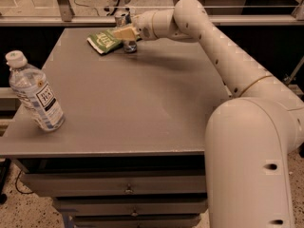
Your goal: Move redbull can near green jalapeno chip bag
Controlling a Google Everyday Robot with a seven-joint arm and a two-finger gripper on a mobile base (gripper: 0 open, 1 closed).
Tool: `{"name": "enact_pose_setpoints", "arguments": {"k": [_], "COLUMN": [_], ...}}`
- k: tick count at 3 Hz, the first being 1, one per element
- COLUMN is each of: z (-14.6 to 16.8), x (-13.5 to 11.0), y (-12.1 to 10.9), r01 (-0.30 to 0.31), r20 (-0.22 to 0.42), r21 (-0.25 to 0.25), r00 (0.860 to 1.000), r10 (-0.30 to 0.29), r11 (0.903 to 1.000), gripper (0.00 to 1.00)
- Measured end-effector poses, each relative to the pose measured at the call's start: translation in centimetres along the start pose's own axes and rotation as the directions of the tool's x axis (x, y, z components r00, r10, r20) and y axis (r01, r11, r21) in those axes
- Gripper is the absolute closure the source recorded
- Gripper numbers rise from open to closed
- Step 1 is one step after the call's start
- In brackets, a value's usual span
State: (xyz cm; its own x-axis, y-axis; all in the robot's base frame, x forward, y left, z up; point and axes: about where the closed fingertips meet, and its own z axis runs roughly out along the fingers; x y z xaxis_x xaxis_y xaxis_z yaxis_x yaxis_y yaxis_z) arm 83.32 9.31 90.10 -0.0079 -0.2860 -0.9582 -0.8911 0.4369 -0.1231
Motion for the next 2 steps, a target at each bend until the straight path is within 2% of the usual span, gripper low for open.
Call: {"name": "enact_pose_setpoints", "arguments": {"k": [1, 2], "z": [-0.16, -0.80], "x": [0.95, 1.65], "y": [-0.10, -0.39], "r01": [-0.031, -0.051], "r20": [0.005, 0.010], "r21": [0.004, 0.013], "r00": [1.000, 0.999], "r10": [0.031, 0.051], "r11": [0.9995, 0.9986], "gripper": [0.00, 0.00]}}
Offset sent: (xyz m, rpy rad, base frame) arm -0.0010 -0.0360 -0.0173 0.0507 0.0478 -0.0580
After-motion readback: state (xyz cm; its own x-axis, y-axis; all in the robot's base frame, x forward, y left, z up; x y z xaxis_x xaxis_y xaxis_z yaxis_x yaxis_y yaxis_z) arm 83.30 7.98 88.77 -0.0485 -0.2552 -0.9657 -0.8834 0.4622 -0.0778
